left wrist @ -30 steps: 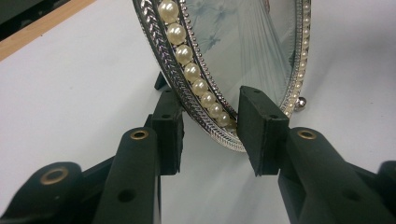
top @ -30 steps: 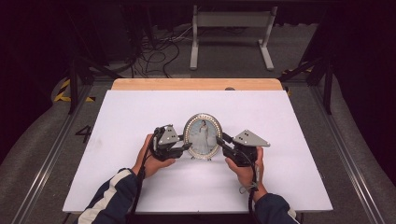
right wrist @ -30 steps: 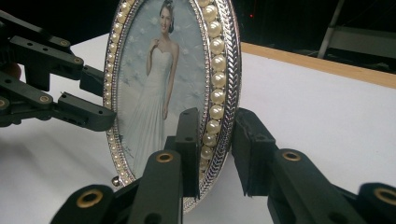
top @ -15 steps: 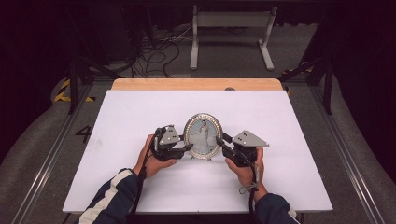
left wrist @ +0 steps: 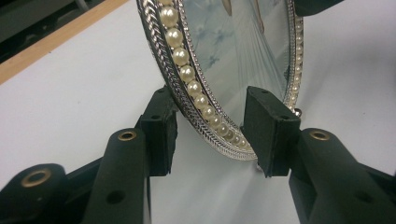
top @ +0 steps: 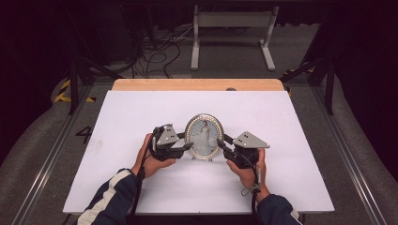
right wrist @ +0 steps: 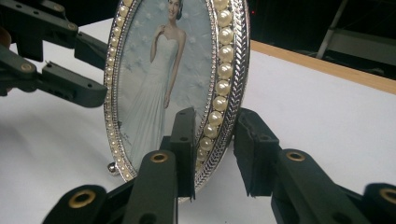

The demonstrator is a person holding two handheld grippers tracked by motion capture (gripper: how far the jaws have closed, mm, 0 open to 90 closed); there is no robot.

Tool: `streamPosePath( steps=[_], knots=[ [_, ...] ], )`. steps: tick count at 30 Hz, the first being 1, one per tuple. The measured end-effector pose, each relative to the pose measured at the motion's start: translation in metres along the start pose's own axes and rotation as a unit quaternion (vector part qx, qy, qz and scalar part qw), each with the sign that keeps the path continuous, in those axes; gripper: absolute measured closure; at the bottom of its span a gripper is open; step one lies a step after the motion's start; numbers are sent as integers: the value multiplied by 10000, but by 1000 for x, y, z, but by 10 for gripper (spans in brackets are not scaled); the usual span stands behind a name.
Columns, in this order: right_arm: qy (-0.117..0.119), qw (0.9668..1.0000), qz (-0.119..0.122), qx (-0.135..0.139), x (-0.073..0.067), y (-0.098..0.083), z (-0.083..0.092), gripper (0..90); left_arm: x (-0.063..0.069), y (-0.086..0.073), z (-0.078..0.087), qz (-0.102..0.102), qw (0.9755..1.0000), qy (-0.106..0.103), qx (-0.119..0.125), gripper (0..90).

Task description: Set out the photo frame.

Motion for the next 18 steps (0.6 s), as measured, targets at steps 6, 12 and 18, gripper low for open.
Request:
streamPosePath(
  steps=[6, 12, 18],
  knots=[
    [4, 9999, 102, -54, 0, 0, 3, 696, 0, 0, 3, -52, 10000, 37, -31, 550],
    [-8, 9996, 264, -107, -1, -1, 6, 686, 1, 0, 8, -105, 9999, 58, -37, 550],
    [38, 9992, 381, -148, -1, -2, 11, 673, 2, -1, 10, -144, 9998, 82, -77, 528]
  ],
)
Point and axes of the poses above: each handheld gripper's, and its own axes: z roughly backward along the jaws, y roughly out of its top, x roughly to its right, the point moved 7 cm from there along -z, roughly forward along the jaws, and after that the axes turned 1 degree about -x, right-handed, at the moved point
